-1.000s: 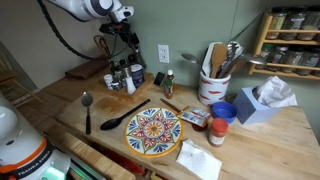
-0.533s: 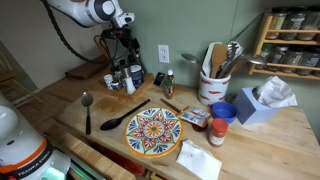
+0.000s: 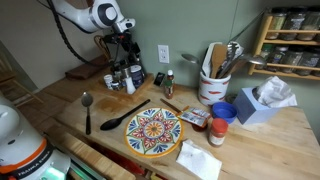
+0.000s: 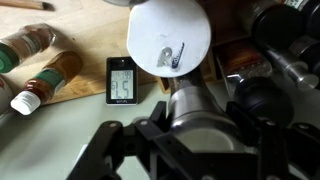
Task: Pick up the black pepper container and put it in the wooden tray
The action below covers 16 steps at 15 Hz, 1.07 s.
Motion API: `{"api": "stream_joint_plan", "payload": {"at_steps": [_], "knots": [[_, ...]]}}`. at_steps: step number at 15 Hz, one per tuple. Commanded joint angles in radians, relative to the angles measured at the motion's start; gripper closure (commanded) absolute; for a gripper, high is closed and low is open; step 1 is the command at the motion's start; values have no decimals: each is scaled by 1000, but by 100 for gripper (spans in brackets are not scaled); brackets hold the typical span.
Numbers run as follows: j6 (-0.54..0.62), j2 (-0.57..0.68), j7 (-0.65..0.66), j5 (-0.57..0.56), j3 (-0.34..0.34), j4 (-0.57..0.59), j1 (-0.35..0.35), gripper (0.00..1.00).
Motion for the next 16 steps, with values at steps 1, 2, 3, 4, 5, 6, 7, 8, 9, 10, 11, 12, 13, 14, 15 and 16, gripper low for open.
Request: {"api": "stream_joint_plan", "payload": {"at_steps": [1, 2, 3, 4, 5, 6, 7, 8, 9, 10, 11, 12, 13, 14, 15, 16], "knots": [[20, 33, 62, -54, -33, 23, 27, 61], [23, 41, 66, -50, -37, 26, 29, 61], [24, 49, 76, -53, -41, 29, 33, 61], [28, 57, 80, -49, -44, 32, 35, 61], [33, 64, 86, -49, -47, 35, 38, 61], [40, 70, 91, -49, -50, 37, 41, 61], [45, 75, 93, -43, -53, 39, 44, 61], [46, 81, 95, -45, -55, 43, 49, 61], [51, 86, 97, -43, -58, 46, 53, 61], [56, 88, 96, -38, -60, 50, 56, 61], [51, 91, 103, -58, -67, 55, 62, 11], [44, 92, 95, -54, -68, 59, 64, 9], [33, 89, 92, -66, -74, 62, 67, 3], [22, 80, 72, -56, -74, 62, 65, 0], [5, 77, 60, -54, -76, 67, 64, 0], [-11, 63, 42, -42, -76, 64, 60, 0]]}}
